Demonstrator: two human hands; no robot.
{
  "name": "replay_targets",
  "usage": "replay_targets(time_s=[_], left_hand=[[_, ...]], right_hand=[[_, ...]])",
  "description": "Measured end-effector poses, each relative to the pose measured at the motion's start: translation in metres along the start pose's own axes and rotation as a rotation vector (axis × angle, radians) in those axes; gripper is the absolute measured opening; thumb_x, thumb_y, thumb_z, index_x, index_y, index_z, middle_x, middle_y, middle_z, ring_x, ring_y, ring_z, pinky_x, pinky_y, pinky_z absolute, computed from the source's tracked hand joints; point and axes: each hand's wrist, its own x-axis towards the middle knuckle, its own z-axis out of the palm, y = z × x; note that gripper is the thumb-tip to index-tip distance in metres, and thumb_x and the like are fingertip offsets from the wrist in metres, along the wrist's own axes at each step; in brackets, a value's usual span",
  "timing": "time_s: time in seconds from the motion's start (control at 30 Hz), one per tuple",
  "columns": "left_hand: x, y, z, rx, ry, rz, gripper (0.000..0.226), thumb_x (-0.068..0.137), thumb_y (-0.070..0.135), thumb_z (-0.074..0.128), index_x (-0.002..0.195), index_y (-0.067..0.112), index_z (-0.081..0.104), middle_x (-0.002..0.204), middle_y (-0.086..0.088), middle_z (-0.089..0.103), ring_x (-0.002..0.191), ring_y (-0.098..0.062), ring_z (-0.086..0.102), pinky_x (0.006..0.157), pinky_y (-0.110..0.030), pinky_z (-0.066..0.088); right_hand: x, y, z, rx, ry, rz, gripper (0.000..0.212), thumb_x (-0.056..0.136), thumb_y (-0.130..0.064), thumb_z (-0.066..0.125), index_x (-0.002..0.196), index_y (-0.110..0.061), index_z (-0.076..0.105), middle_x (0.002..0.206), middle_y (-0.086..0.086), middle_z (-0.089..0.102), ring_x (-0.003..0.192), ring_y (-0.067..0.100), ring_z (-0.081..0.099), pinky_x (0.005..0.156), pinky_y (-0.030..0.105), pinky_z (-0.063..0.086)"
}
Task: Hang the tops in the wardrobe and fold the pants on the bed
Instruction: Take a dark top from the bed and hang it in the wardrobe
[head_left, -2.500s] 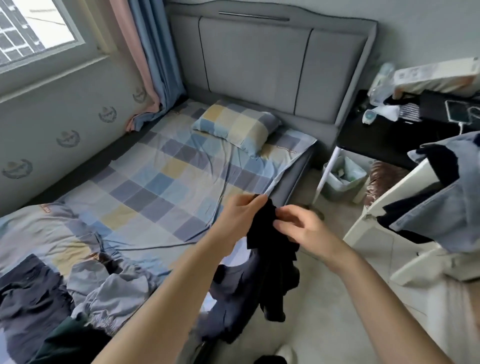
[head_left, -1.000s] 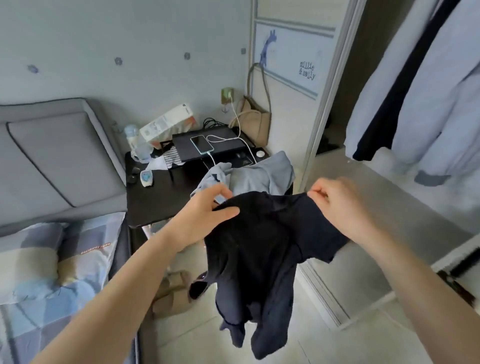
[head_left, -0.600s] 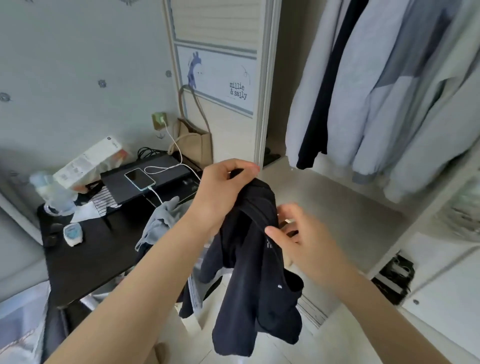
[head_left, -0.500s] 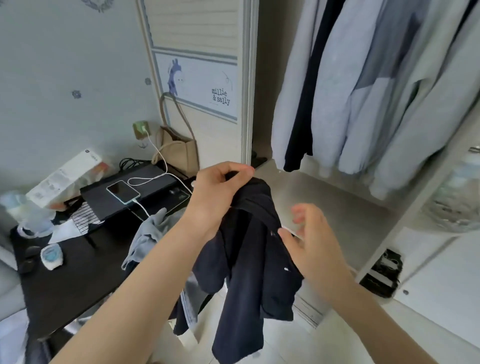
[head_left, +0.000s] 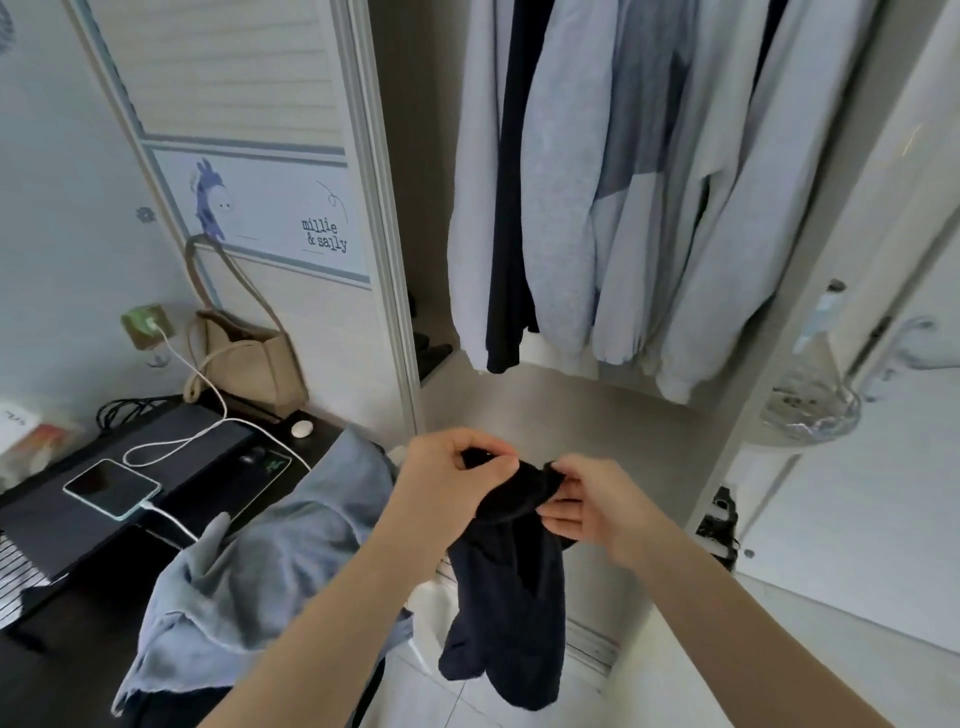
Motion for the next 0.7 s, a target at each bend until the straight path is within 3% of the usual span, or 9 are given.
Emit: replay_targets(time_s=[0.07, 0.17, 0.27, 0.33, 0.4, 0.43, 0.53, 0.6, 0.7], left_hand=[[0.012, -0.007, 0.004, 0.02, -0.008, -0.039, 0.024, 0.082, 0.013, 0.075, 0.067, 0.032, 0.075, 0.057, 0.009, 0.066, 0.057, -0.004, 0.062, 0.053, -0.019, 0.053], [0.026, -0.014, 0.017, -0.018, -0.033, -0.149, 0.021, 0.083, 0.006, 0.073, 0.074, 0.025, 0.076, 0.066, -0.001, 0.069, 0.06, -0.01, 0.065, 0.06, -0.027, 0.058], [0.043, -0.02, 0.024, -0.394, -0.149, -0.444, 0.023, 0.086, -0.005, 0.067, 0.105, 0.007, 0.068, 0.096, -0.02, 0.071, 0.074, -0.024, 0.072, 0.07, -0.041, 0.061], [0.058, -0.022, 0.023, -0.61, -0.281, -0.625, 0.02, 0.09, -0.004, 0.06, 0.108, -0.002, 0.069, 0.101, -0.022, 0.071, 0.082, -0.028, 0.073, 0.071, -0.04, 0.06], [0.07, -0.025, 0.021, -0.522, -0.329, -0.772, 0.025, 0.097, 0.01, 0.054, 0.118, -0.002, 0.062, 0.098, -0.022, 0.071, 0.089, -0.035, 0.072, 0.073, -0.045, 0.06], [0.077, -0.028, 0.018, -0.269, -0.329, -0.772, 0.031, 0.1, 0.021, 0.05, 0.125, 0.003, 0.054, 0.094, -0.019, 0.072, 0.089, -0.035, 0.072, 0.075, -0.046, 0.059], [0.103, -0.022, 0.01, 0.735, -0.269, -0.453, 0.043, 0.102, 0.038, 0.044, 0.139, 0.018, 0.039, 0.114, -0.005, 0.063, 0.103, -0.022, 0.068, 0.087, -0.038, 0.055], [0.12, -0.011, 0.007, 0.56, -0.11, -0.154, 0.057, 0.092, 0.049, 0.057, 0.142, 0.028, 0.036, 0.128, 0.007, 0.052, 0.118, -0.013, 0.057, 0.096, -0.029, 0.047], [0.142, 0.014, 0.016, 0.33, -0.203, 0.088, 0.058, 0.083, 0.036, 0.07, 0.136, 0.033, 0.046, 0.131, 0.013, 0.057, 0.121, -0.005, 0.055, 0.099, -0.025, 0.044]], right_hand=[[0.015, -0.018, -0.009, -0.289, 0.185, -0.235, 0.029, 0.088, -0.007, 0.051, 0.06, -0.007, 0.044, 0.044, 0.007, 0.042, 0.036, 0.017, 0.039, 0.042, 0.021, 0.037], [0.031, -0.04, -0.015, -0.609, 0.218, -0.568, 0.033, 0.09, -0.015, 0.05, 0.062, 0.0, 0.043, 0.054, 0.019, 0.047, 0.043, 0.018, 0.05, 0.058, 0.034, 0.047], [0.043, -0.055, -0.011, -0.534, 0.038, -0.672, 0.033, 0.094, -0.018, 0.051, 0.069, 0.003, 0.042, 0.068, 0.025, 0.047, 0.062, 0.025, 0.056, 0.068, 0.044, 0.055], [0.051, -0.071, -0.007, -0.353, -0.163, -0.596, 0.031, 0.097, -0.018, 0.051, 0.069, -0.006, 0.053, 0.068, 0.014, 0.054, 0.069, 0.026, 0.062, 0.062, 0.038, 0.056], [0.055, -0.089, -0.005, -0.231, -0.329, -0.491, 0.03, 0.098, -0.02, 0.051, 0.071, -0.016, 0.064, 0.069, 0.003, 0.061, 0.071, 0.02, 0.066, 0.064, 0.03, 0.053], [0.056, -0.096, -0.004, -0.246, -0.368, -0.479, 0.029, 0.098, -0.022, 0.052, 0.074, -0.018, 0.068, 0.071, 0.0, 0.064, 0.073, 0.017, 0.067, 0.065, 0.027, 0.052], [0.06, -0.122, -0.005, -0.322, -0.497, -0.485, 0.023, 0.095, -0.029, 0.056, 0.083, -0.027, 0.075, 0.083, -0.002, 0.073, 0.082, 0.009, 0.07, 0.074, 0.018, 0.055], [0.062, -0.136, -0.004, -0.456, -0.616, -0.5, 0.019, 0.094, -0.033, 0.057, 0.088, -0.029, 0.075, 0.092, 0.0, 0.073, 0.088, 0.009, 0.07, 0.081, 0.02, 0.054], [0.061, -0.151, 0.003, -0.706, -0.784, -0.599, 0.027, 0.096, -0.029, 0.055, 0.075, -0.029, 0.072, 0.072, -0.004, 0.067, 0.071, 0.006, 0.063, 0.069, 0.018, 0.049]])
